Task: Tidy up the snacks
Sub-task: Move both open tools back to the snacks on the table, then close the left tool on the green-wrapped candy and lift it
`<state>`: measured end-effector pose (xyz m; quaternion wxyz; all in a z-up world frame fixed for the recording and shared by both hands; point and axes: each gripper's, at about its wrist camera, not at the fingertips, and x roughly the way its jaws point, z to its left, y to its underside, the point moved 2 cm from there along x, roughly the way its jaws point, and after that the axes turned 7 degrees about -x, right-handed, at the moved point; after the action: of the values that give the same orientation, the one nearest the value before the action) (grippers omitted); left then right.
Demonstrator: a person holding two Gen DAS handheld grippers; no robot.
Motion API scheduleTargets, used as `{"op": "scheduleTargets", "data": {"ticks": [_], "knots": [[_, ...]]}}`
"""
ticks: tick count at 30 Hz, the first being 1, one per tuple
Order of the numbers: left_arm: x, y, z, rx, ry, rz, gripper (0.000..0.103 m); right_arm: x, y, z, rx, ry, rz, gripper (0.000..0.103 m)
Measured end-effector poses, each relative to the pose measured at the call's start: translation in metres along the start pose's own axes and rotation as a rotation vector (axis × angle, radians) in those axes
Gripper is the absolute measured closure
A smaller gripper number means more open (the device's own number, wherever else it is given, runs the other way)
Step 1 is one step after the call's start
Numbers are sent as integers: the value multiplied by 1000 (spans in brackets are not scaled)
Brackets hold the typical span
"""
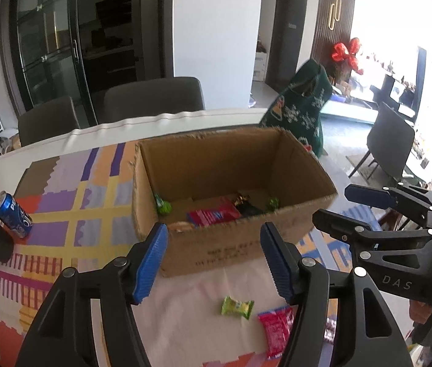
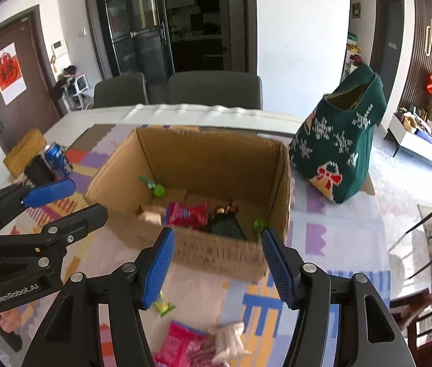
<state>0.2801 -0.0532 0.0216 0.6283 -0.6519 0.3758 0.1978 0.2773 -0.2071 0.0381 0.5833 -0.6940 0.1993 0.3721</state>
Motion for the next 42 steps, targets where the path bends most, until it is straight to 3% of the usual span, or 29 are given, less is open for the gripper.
{"op": "scheduleTargets", "data": {"ticks": [12,26,42], "knots": [[23,37,-9,19,23,136,40,9,41,0,3,-15,133,43],[61,87,-9,25,38,290,38,46,96,1,8,-44,317,43],[104,117,-10,62,29,416,36,69,128,-2,10,-43,409,43]]}}
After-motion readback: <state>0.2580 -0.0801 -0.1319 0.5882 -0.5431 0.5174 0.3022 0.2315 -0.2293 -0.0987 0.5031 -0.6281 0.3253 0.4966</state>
